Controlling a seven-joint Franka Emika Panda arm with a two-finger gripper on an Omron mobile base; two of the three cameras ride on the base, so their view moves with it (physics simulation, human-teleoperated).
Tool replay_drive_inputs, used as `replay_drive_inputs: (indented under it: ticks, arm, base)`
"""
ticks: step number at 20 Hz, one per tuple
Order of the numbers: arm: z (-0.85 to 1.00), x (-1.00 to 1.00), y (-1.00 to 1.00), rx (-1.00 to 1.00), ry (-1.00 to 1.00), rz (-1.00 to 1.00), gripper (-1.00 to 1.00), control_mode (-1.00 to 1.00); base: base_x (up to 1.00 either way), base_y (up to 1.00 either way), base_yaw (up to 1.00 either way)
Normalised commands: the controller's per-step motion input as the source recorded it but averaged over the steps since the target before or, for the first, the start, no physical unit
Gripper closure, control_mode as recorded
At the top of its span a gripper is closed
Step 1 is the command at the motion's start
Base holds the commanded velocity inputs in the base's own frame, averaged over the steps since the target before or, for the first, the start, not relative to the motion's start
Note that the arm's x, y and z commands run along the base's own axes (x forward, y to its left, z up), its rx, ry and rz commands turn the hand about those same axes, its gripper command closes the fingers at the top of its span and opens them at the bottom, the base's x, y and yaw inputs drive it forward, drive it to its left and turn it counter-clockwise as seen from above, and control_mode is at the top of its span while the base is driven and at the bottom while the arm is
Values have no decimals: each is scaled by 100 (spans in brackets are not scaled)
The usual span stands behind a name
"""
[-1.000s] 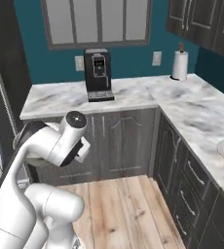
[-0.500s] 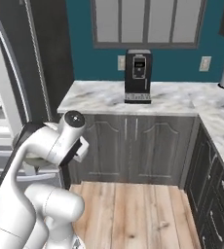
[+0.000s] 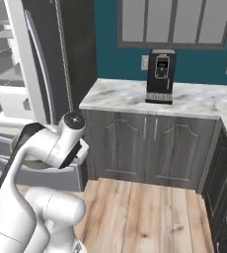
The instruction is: Place one of the steaks on the plate and the other in the bowl. Then place the bowl in the fridge.
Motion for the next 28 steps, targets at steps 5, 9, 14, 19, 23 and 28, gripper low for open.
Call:
replay_drive_inputs:
  ticks: [5,9,14,19,23,28]
  arm:
    - [0,0,0,0,0,0,100,100]
    - [0,0,0,0,0,0,100,100]
    - [0,0,0,0,0,0,100,100]
    - [0,0,0,0,0,0,100,100]
    - [0,0,0,0,0,0,100,100]
    - [0,0,0,0,0,0,100,100]
  base:
    - [0,81,5]
    - [0,97,-1]
    - [1,92,-4]
    - [20,82,-11]
    - [65,31,-17]
    - [72,-1,-11]
